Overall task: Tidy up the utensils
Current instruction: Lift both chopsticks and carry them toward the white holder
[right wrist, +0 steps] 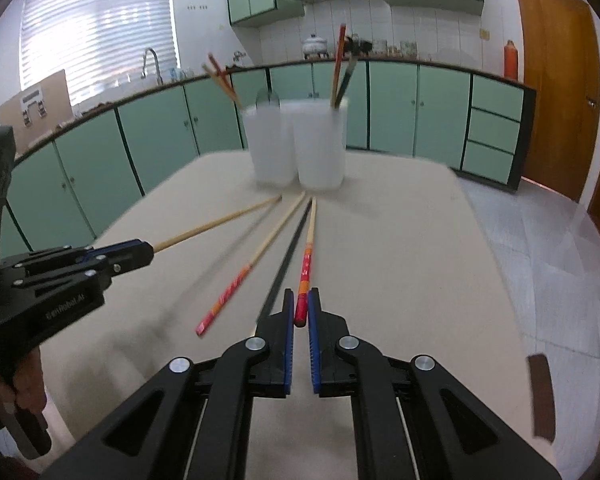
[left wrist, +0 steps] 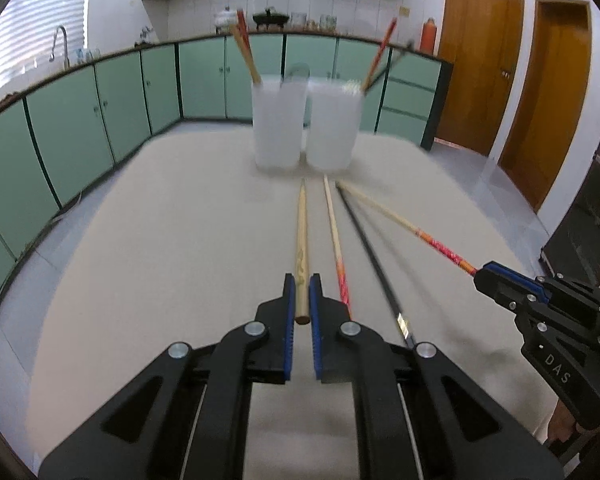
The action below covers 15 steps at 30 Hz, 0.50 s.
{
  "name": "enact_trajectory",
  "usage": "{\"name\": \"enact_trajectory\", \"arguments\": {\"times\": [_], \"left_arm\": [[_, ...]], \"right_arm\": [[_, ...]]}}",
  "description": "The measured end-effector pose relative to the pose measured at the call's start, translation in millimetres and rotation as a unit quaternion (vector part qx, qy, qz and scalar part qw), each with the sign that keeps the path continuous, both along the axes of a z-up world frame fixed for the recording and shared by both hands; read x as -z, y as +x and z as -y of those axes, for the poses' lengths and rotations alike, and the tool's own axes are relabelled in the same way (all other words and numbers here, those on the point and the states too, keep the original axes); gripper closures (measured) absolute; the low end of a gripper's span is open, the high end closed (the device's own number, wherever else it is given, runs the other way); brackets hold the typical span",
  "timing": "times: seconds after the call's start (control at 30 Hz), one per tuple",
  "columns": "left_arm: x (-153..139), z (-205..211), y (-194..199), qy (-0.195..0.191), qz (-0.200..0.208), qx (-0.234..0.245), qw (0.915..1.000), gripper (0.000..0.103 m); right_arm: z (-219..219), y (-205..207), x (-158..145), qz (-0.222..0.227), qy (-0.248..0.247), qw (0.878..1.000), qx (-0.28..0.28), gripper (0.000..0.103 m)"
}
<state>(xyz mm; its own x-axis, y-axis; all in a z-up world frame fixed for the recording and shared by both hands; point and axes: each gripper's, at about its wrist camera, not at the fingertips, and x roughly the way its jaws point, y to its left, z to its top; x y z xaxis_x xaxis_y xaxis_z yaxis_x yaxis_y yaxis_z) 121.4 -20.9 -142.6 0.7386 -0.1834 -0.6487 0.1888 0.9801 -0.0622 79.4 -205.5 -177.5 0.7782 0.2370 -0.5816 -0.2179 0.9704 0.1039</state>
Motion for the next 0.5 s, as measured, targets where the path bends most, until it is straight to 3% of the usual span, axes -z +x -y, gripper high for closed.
{"name": "enact_trajectory", "arguments": {"times": [0.27, 0.5], "left_arm": [[-62.3, -3.3, 0.6, -0.004, 0.075, 0.002, 0.9972, 0.097], [-93.3, -3.7, 6.1, -0.021, 0.104, 0.014, 0.9943, 0.097]], "right_arm": [[16.8, 7.2, -57.2, 0.060, 0.018, 0.998, -0.006, 0.097], [24.4, 17.6, -94.9, 0.085, 0.029, 0.996, -0.009, 0.097]]}}
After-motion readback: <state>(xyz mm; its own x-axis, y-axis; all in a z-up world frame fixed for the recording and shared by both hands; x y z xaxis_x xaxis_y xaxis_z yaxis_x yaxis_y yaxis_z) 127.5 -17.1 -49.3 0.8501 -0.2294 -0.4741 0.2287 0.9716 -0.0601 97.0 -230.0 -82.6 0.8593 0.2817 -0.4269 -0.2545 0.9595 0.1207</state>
